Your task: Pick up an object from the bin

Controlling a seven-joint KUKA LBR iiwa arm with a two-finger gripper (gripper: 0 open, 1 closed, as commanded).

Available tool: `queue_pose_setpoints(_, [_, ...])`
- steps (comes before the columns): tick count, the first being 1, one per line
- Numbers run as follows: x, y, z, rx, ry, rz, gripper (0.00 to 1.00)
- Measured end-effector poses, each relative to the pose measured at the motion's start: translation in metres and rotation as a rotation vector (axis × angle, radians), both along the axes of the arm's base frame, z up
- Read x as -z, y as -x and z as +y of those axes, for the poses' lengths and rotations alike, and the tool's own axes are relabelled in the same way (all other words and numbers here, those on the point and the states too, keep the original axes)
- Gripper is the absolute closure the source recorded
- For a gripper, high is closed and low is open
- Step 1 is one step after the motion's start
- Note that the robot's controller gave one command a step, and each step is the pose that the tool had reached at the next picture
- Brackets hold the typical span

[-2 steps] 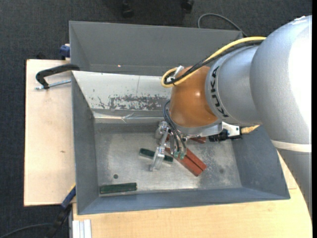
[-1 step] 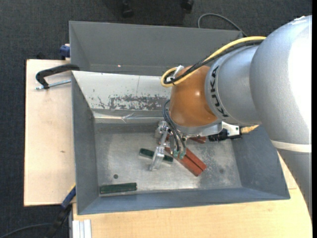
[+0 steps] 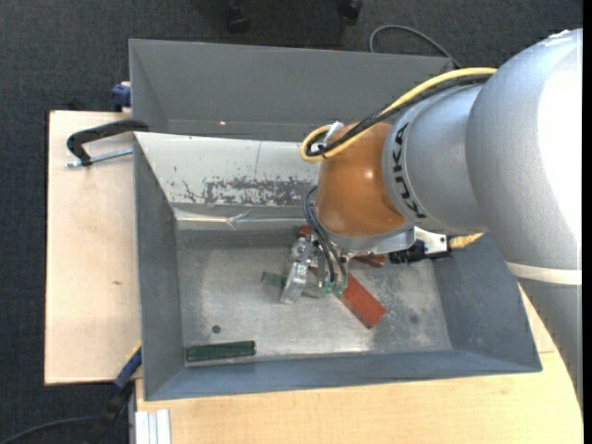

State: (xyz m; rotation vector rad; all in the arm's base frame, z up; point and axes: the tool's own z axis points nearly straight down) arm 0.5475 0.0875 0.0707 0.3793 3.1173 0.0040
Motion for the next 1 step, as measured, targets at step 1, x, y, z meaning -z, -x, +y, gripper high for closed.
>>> queue_pose_setpoints(1, [-0.0715, -0.0028, 0.0011, -0.001, -0.001, -0.01, 1.0])
